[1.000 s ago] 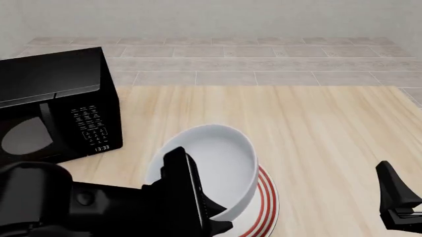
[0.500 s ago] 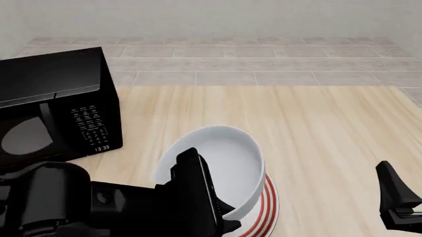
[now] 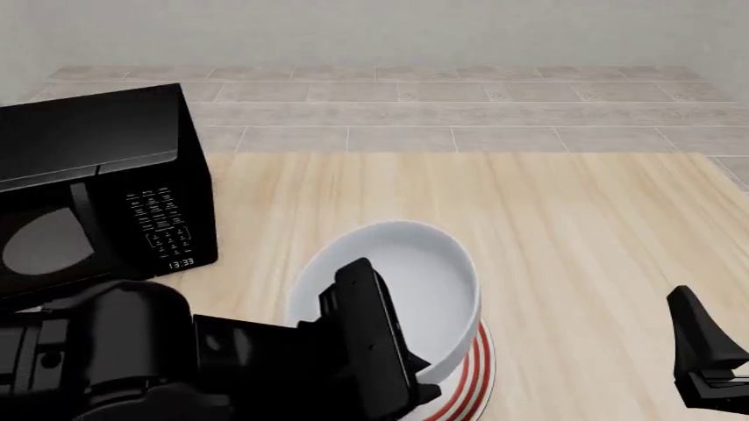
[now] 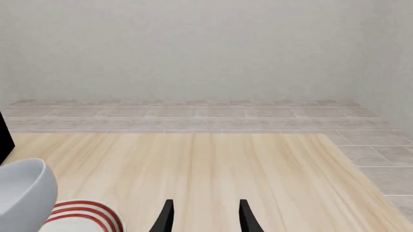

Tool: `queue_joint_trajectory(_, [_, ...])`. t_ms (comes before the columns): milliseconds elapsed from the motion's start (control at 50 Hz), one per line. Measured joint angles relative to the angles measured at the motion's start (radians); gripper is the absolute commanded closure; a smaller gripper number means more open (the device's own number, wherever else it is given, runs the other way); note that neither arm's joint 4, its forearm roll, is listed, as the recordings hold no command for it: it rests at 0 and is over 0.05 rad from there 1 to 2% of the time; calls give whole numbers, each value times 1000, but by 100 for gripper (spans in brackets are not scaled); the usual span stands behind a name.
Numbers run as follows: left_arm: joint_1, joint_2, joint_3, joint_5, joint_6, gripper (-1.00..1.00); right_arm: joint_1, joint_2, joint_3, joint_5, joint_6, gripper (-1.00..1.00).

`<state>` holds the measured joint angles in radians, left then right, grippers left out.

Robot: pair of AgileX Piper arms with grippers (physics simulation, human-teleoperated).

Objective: Pick up the white bowl and put it on the plate.

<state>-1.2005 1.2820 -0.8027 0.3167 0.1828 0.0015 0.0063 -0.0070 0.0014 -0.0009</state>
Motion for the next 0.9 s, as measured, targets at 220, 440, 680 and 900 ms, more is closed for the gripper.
queue_joint_trajectory(220, [3, 22, 5, -14, -5, 100, 0, 0, 0, 0, 0, -100])
queue_joint_trajectory(440, [1, 41, 19, -27, -14, 100, 0, 0, 0, 0, 0, -100])
queue_joint_trajectory(680, [0, 58, 30, -38, -19, 100, 0, 0, 0, 0, 0, -100])
queue_joint_trajectory(900, [-2, 72, 34, -47, -24, 100, 0, 0, 0, 0, 0, -100])
